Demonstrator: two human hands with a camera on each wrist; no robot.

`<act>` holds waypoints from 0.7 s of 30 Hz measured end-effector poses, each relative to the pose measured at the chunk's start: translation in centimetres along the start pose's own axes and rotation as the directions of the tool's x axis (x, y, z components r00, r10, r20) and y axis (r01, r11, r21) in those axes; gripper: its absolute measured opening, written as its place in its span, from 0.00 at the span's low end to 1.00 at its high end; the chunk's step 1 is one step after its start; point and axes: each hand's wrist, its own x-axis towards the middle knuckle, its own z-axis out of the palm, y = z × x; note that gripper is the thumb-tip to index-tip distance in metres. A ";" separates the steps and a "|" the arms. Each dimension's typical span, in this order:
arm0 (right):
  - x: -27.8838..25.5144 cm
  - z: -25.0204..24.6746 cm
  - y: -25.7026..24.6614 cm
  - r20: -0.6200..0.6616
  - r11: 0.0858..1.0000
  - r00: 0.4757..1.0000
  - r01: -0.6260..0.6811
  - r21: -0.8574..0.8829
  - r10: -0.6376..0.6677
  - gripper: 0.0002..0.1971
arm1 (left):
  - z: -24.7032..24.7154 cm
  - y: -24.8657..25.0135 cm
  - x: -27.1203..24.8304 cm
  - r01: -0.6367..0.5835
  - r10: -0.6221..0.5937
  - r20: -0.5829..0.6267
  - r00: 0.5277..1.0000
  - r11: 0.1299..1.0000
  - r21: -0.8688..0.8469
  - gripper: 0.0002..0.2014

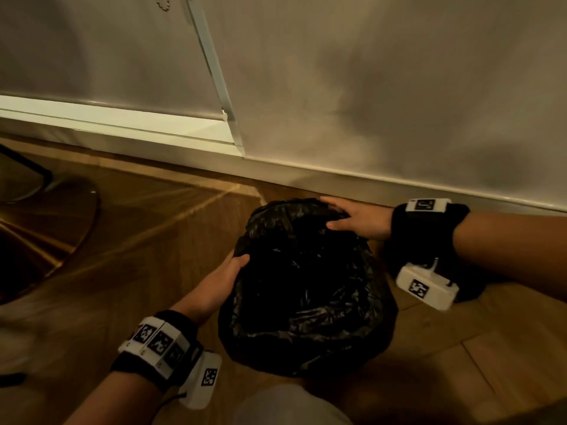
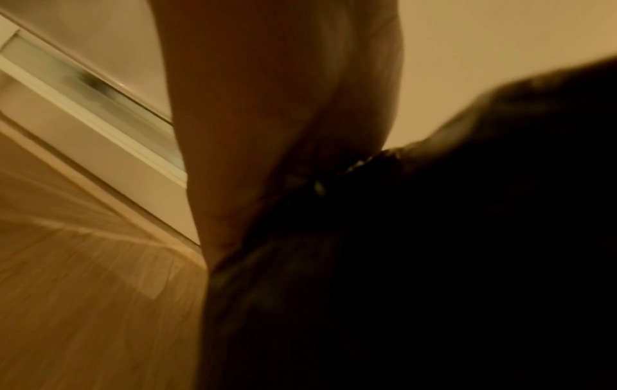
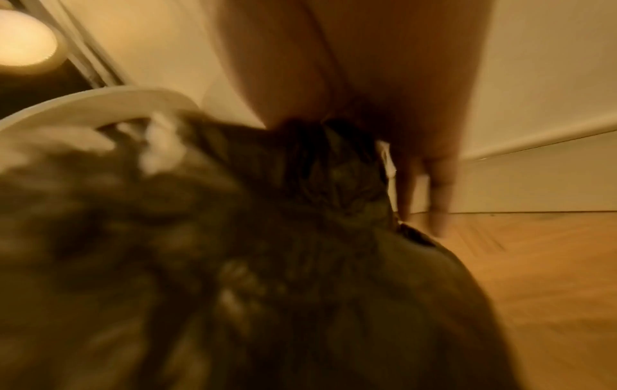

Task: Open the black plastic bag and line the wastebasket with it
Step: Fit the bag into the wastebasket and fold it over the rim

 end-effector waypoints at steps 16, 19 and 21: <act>-9.9 1.9 2.9 0.190 0.869 0.902 -0.426 0.252 0.387 0.10 | 0.2 -1.9 -5.9 -0.170 0.184 -0.059 0.981 0.967 0.191 0.25; -10.5 3.2 2.7 0.196 0.866 0.884 -0.459 0.197 0.423 0.15 | 0.5 -1.9 -7.0 -0.144 0.165 -0.069 0.984 0.961 0.237 0.12; -9.8 3.6 1.8 0.131 0.886 0.894 -0.445 0.134 0.429 0.13 | 1.0 -2.0 -6.9 -0.119 0.128 -0.028 0.991 0.970 0.212 0.13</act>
